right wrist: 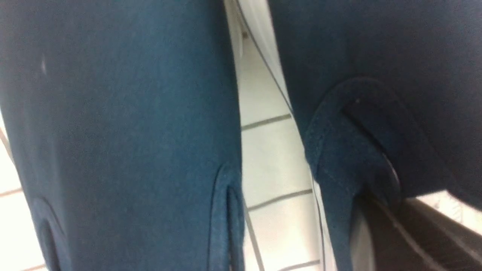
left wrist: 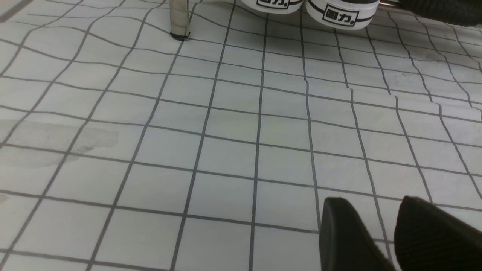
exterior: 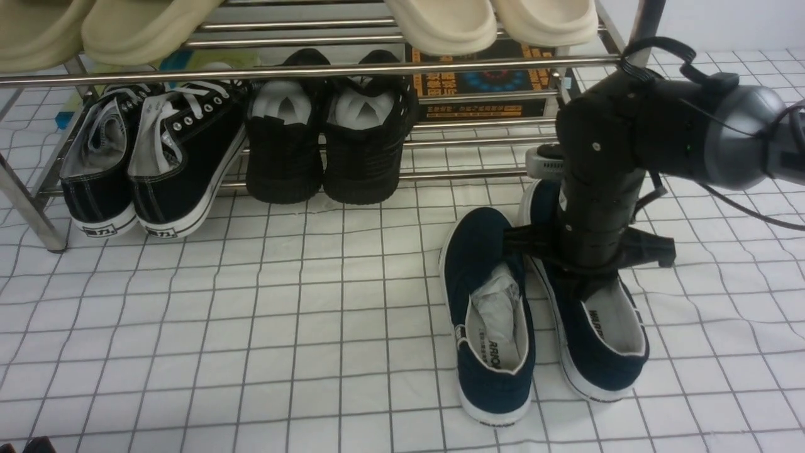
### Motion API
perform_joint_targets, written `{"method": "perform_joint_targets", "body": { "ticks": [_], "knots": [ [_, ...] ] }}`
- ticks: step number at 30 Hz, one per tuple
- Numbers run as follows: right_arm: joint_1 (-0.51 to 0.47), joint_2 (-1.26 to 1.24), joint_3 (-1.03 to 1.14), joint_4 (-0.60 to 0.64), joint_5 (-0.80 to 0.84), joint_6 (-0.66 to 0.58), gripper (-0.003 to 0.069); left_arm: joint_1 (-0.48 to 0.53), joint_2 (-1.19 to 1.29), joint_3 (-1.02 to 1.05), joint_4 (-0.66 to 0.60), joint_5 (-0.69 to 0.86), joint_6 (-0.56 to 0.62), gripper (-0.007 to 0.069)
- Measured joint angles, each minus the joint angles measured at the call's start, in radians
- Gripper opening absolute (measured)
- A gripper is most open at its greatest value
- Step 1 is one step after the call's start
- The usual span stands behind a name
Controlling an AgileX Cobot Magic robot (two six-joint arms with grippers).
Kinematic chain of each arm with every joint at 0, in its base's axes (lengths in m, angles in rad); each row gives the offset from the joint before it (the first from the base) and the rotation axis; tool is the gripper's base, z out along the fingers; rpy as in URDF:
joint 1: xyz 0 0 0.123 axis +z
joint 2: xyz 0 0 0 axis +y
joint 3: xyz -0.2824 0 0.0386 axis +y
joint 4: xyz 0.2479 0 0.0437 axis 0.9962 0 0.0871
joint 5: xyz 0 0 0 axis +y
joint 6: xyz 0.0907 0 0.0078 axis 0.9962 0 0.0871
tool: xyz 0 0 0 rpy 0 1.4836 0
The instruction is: Take the shoes off the shelf with your hand from the white checkered tablecloth.
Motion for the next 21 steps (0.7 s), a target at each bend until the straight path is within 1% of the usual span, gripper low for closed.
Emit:
{"method": "perform_joint_targets", "body": {
  "ticks": [4, 9, 13, 14, 17, 19, 21],
  "knots": [
    [0.004, 0.000, 0.000, -0.013, -0.002, 0.019, 0.0052, 0.000, 0.000, 0.000, 0.000, 0.000, 0.000, 0.0239],
    [0.006, -0.001, 0.000, -0.014, 0.010, 0.014, 0.0052, 0.000, 0.000, 0.000, 0.000, 0.000, 0.000, 0.0239],
    [0.006, -0.024, -0.001, 0.002, 0.029, -0.083, 0.0064, 0.000, 0.000, 0.000, 0.000, 0.000, 0.000, 0.0239],
    [0.006, -0.025, -0.001, 0.005, 0.033, -0.088, 0.0067, 0.000, 0.000, 0.000, 0.000, 0.000, 0.000, 0.0239],
    [0.004, -0.038, -0.008, 0.036, 0.067, -0.163, 0.0134, 0.000, 0.000, 0.000, 0.000, 0.000, 0.000, 0.0239],
    [0.003, -0.041, -0.015, 0.066, 0.104, -0.210, 0.0206, 0.000, 0.000, 0.000, 0.000, 0.000, 0.000, 0.0239],
    [0.003, -0.042, -0.028, 0.100, 0.146, -0.273, 0.0302, 0.000, 0.000, 0.000, 0.000, 0.000, 0.000, 0.0239]
  ]
}}
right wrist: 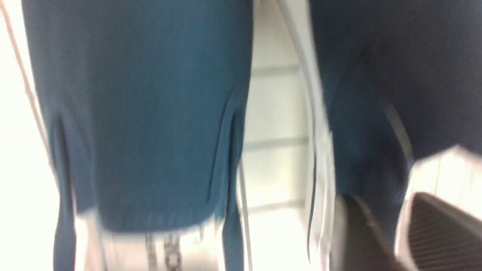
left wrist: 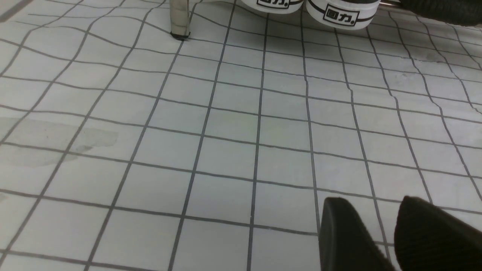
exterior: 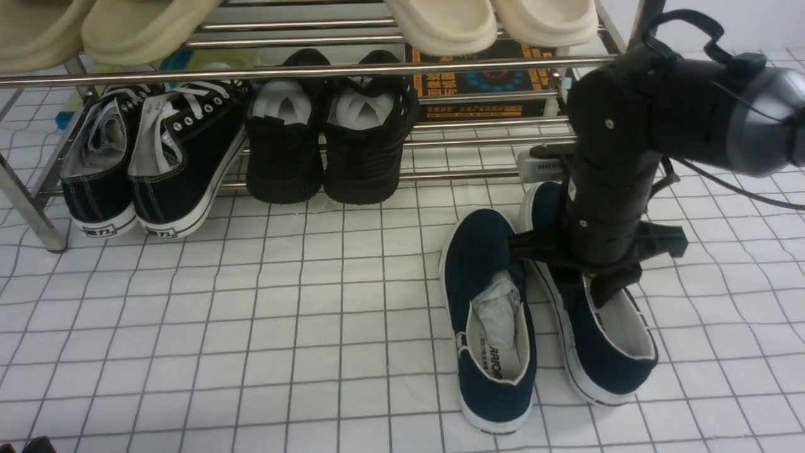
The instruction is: Take the shoes off the shelf with your hand from the white checkered tablecloth.
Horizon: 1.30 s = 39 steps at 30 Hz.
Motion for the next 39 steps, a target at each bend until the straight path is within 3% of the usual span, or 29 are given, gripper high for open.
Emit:
{"method": "perform_joint_targets", "body": {
  "ticks": [2, 4, 8, 18, 24, 28, 31, 35, 39],
  "knots": [
    [0.000, -0.002, -0.036, 0.033, 0.022, -0.097, 0.0400, 0.000, 0.000, 0.000, 0.000, 0.000, 0.000, 0.0239],
    [0.000, -0.008, -0.066, 0.056, 0.025, -0.182, 0.0439, 0.000, 0.000, 0.000, 0.000, 0.000, 0.000, 0.0239],
    [0.000, -0.051, -0.091, 0.117, 0.025, -0.319, 0.0440, 0.000, 0.000, 0.000, 0.000, 0.000, 0.000, 0.0239],
    [0.000, -0.455, -0.020, 0.151, 0.042, -0.465, 0.0003, 0.000, 0.000, 0.000, 0.000, 0.000, 0.000, 0.0239],
    [0.000, -0.828, 0.167, 0.158, 0.044, -0.531, -0.0018, 0.000, 0.000, 0.000, 0.000, 0.000, 0.000, 0.0239],
    [0.000, -1.072, 0.335, 0.165, -0.090, -0.544, -0.0018, 0.000, 0.000, 0.000, 0.000, 0.000, 0.000, 0.0239],
    [0.000, -1.391, 0.613, 0.202, -0.444, -0.557, -0.0018, 0.000, 0.000, 0.000, 0.000, 0.000, 0.000, 0.0239],
    [0.000, -1.610, 0.875, 0.249, -0.752, -0.614, -0.0018, 0.000, 0.000, 0.000, 0.000, 0.000, 0.000, 0.0239],
    [0.000, -1.692, 0.987, 0.271, -0.841, -0.626, -0.0018, 0.000, 0.000, 0.000, 0.000, 0.000, 0.000, 0.0239]
  ]
}}
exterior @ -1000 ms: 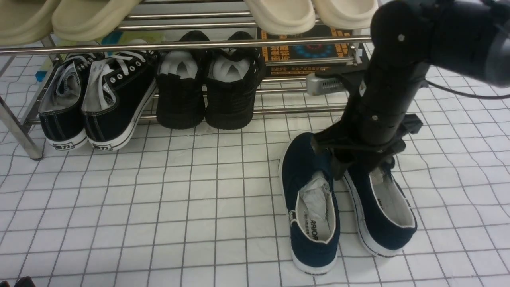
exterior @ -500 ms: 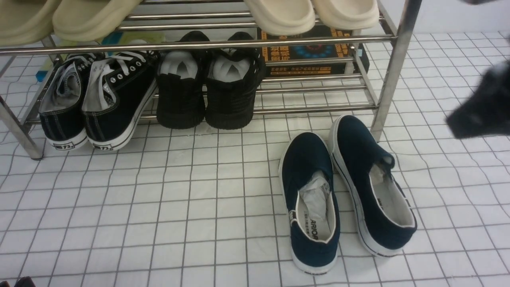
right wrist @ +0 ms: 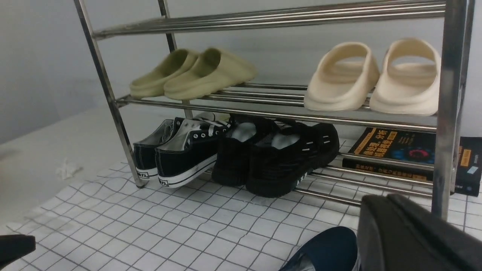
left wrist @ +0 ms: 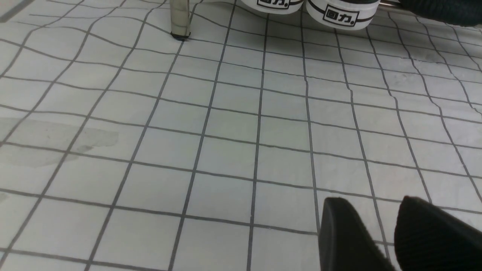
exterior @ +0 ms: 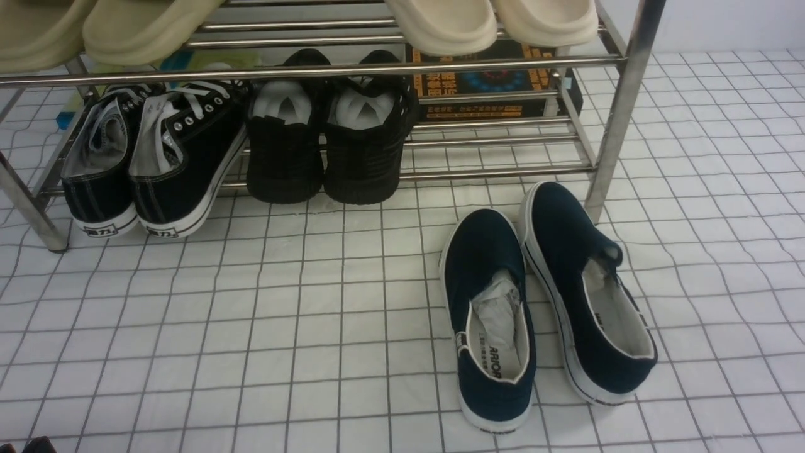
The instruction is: Take the shoes off the shelf with your hand from the white checkered tablecloth.
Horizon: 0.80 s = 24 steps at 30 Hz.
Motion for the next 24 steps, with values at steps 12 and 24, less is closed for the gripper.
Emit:
{"method": "perform_joint_targets", "body": {
  "ticks": [12, 24],
  "knots": [
    [0.000, -0.019, 0.072, 0.010, -0.036, -0.008, -0.0011, 0.000, 0.000, 0.000, 0.000, 0.000, 0.000, 0.0239],
    [0.000, -0.019, 0.072, 0.010, -0.036, -0.008, -0.0006, 0.000, 0.000, 0.000, 0.000, 0.000, 0.001, 0.0239]
  ]
}}
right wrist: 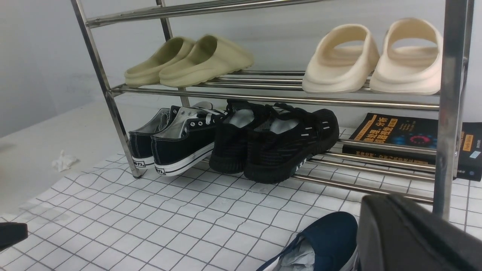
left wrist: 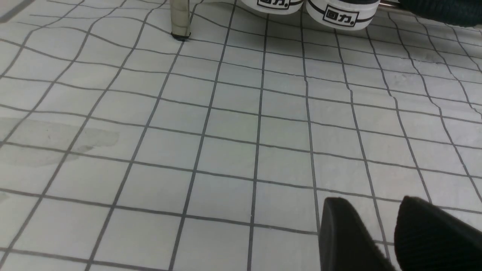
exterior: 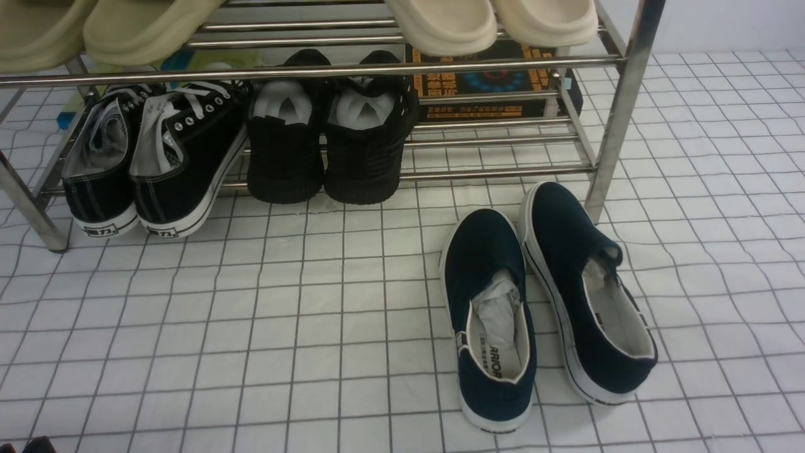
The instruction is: Take the shoes off the shelf with your hand from the white checkered tablecloth.
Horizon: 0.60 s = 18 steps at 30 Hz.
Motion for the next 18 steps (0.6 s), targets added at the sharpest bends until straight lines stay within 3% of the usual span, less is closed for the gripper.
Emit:
{"method": "perform_joint_targets", "body": {
  "ticks": [13, 18],
  "knots": [
    [-0.004, -0.016, 0.031, -0.012, -0.011, 0.000, 0.0003, 0.000, 0.000, 0.000, 0.000, 0.000, 0.000, 0.0239],
    [-0.094, -0.055, 0.117, -0.069, -0.014, 0.000, 0.0010, 0.000, 0.000, 0.000, 0.000, 0.000, 0.000, 0.0239]
  ]
}}
